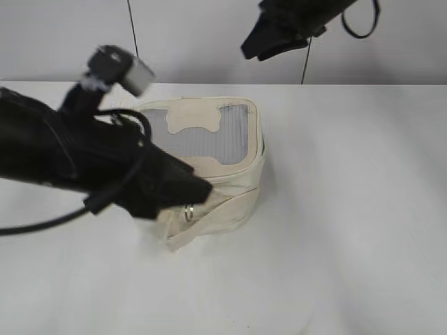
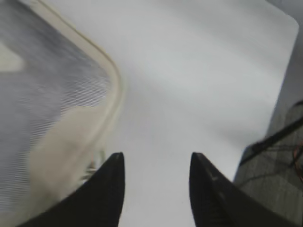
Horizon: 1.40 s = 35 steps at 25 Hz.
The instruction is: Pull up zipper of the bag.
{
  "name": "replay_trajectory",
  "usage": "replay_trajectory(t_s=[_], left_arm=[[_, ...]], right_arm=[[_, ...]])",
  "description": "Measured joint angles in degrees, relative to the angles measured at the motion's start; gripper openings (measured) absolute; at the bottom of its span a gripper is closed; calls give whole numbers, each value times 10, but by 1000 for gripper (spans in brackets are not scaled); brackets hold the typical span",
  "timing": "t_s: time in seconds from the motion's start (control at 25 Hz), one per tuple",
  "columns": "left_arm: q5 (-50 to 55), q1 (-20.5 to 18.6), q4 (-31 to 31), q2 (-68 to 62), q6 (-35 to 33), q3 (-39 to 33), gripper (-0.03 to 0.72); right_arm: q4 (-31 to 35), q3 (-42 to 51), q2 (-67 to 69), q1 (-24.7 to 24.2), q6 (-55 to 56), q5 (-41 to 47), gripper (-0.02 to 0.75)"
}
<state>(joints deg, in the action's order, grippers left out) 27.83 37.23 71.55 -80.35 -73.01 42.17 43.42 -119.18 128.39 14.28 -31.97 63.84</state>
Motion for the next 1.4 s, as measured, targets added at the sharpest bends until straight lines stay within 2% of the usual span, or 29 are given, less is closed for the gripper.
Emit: replay_trajectory(t_s=[0.08,0.2,0.24,0.32,0.48,0.68,0.84,1.16,1.24,1.4], left_arm=[[27,-69,-1,8,3,20,319],[94,-171,-1,-28,-2,90,307],[116,-193,-3,-48,-3,125,312],[138,-210,-18,-102,-3,194,330],[189,-206,-45,-208,-4,327,364],[263,-195,-75,-307,14,440,370],[277,-181,-115,-354,29,480,371],[265,-165,-149,-377,35,487,368],[266,-165,-172,-377,36,487,330],[254,-163,-194,-377,37,488,152]], right_arm=[[51,59,-31,-38,-35,-7,307],[164,215,-86,-86,-148,-58,306],[195,264,-107,-92,-200,-87,306],[256,373,-139,-94,-302,-137,306],[357,513,-157,-94,-479,-183,311],[439,585,-157,-94,-612,-195,372],[447,594,-157,-94,-638,-195,386],[448,594,-157,-94,-649,-194,390],[449,594,-157,-94,-653,-194,390],[465,594,-157,-94,-660,-192,390]])
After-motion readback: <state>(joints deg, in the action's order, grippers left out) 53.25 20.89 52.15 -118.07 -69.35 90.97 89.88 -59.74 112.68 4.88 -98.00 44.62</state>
